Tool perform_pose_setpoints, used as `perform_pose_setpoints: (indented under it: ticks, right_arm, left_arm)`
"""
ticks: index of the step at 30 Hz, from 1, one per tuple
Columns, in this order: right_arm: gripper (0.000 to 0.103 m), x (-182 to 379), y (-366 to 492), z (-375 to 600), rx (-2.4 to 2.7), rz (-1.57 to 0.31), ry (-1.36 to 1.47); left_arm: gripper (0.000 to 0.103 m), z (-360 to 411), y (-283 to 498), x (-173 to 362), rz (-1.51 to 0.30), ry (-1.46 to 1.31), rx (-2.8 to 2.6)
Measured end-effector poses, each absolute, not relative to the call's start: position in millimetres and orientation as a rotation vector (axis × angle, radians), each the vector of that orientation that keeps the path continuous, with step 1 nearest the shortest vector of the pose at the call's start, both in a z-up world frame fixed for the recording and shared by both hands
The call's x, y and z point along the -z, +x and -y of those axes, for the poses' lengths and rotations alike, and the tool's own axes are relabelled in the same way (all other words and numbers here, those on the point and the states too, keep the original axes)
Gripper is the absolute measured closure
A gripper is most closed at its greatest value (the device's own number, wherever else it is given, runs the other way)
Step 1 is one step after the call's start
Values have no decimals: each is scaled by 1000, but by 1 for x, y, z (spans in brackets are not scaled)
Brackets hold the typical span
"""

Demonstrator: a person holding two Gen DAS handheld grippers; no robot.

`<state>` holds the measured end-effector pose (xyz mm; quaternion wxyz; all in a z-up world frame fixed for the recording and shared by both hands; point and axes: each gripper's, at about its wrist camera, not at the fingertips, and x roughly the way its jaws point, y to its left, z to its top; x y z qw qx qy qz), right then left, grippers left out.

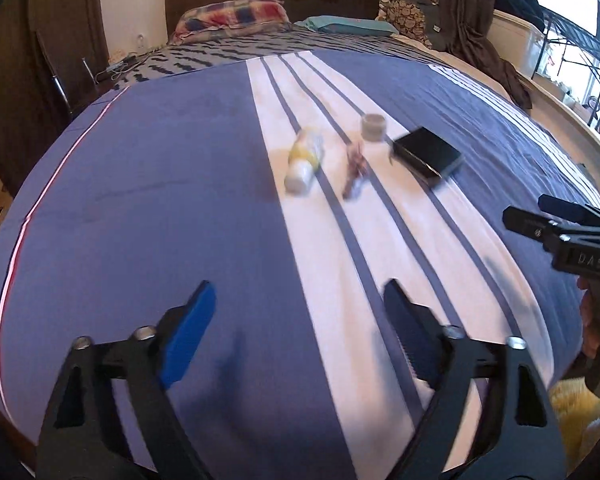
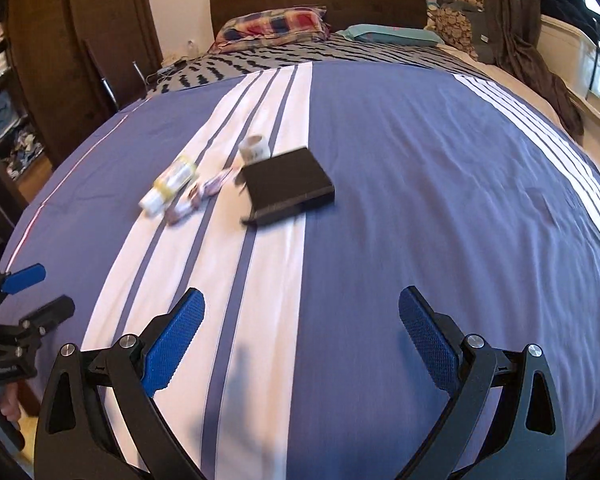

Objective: Collect trash
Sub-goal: 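Grasp the yellow-capped lotion bottle with the left tool while the right tool grasps the black pad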

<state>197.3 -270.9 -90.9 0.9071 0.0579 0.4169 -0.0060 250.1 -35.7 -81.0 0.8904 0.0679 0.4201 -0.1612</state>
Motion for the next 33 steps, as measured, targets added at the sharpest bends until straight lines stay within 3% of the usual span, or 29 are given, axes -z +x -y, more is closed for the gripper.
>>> perform_pose_setpoints:
  ticks: [15,21,26,29,33]
  right_arm:
    - [5,110,302,250,-2,-898,31]
    - [6,124,319,251,-9,-952,52]
    - [18,128,321,254,-6,-962,69]
    - [27,127,317,252,-3,-957,51]
    - [29,123,303,253,-18,-965,61]
  left_arm:
    - [40,81,382,93,-924,137,355]
    - [53,93,413,114,-1005,130,368]
    - [72,94,425,122,-1024,119,370]
    - [73,91,425,122,-1031,107,371]
    - [73,84,406,120,-1023,120,377]
